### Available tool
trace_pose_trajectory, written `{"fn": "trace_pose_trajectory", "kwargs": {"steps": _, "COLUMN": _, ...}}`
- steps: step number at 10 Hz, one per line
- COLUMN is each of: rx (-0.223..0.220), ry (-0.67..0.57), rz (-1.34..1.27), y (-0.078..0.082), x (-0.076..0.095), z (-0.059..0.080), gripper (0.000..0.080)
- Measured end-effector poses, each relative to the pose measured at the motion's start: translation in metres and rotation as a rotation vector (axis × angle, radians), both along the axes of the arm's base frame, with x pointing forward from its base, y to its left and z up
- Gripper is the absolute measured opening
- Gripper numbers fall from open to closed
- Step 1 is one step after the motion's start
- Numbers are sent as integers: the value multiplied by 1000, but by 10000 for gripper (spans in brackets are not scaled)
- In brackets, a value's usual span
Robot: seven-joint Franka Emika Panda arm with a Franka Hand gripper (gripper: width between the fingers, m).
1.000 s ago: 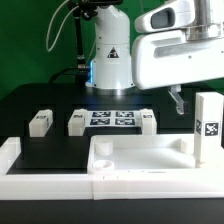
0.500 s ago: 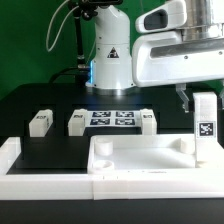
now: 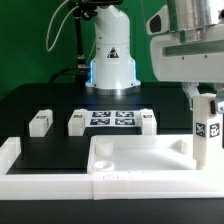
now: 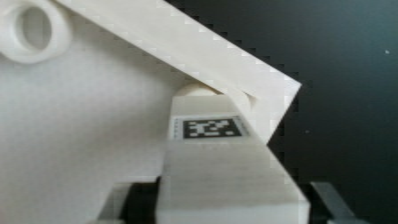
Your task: Assemble desk
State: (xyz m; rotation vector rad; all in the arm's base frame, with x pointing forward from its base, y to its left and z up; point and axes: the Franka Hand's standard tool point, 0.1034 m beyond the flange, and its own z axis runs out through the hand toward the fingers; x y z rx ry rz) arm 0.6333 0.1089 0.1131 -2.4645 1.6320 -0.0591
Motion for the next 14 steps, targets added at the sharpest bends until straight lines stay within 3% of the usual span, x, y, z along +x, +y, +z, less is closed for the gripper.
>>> {"fn": "trace_pose_trajectory", "kwargs": {"steps": 2, "rx": 22, "ry": 20, "rz": -196, "y": 11, "x": -1, "z": 0, "gripper": 290}}
{"fn": "trace_pose_trajectory", "kwargs": {"steps": 3, "rx": 23, "ry": 19, "rz": -184, "y": 11, "x": -1, "z": 0, "gripper": 366}}
{"fn": "trace_pose_trajectory", "kwargs": {"steps": 4, "rx": 20, "ry": 15, "rz": -153, "y": 11, "x": -1, "z": 0, "gripper": 366}}
{"fn": "trace_pose_trajectory", "kwargs": {"steps": 5, "rx": 2, "ry": 4, "rz": -62, "y": 9, "x": -1, "z": 0, "gripper": 501}}
{"fn": "trace_pose_trajectory", "kwargs": {"steps": 6, "rx": -39, "ry": -20, "rz": 189, "y": 2, "x": 0, "z": 1, "gripper": 622}}
{"fn": "trace_pose_trajectory", "kwargs": {"steps": 8, "rx": -82, "ry": -27, "rz": 510, "y": 6, "x": -2, "z": -2, "gripper": 643}}
{"fn": "trace_pose_trajectory", "kwargs": {"steps": 11, "rx": -105, "ry": -51, "rz": 676, "y": 5, "x": -2, "z": -1, "gripper": 648}}
{"fn": "trace_pose_trajectory", "kwargs": {"steps": 12, "rx": -128, "ry": -60, "rz": 820, "y": 3, "x": -1, "z": -1, "gripper": 649}}
{"fn": "trace_pose_trajectory", "kwargs": {"steps": 13, "rx": -207, "ry": -77, "rz": 1169, "y": -3, "x": 9, "z": 2, "gripper": 649}}
{"fn": "trace_pose_trajectory", "kwargs": {"steps": 14, "rx": -219, "ry": -86, "rz": 1242, "y": -2, "x": 12, "z": 0, "gripper": 649}}
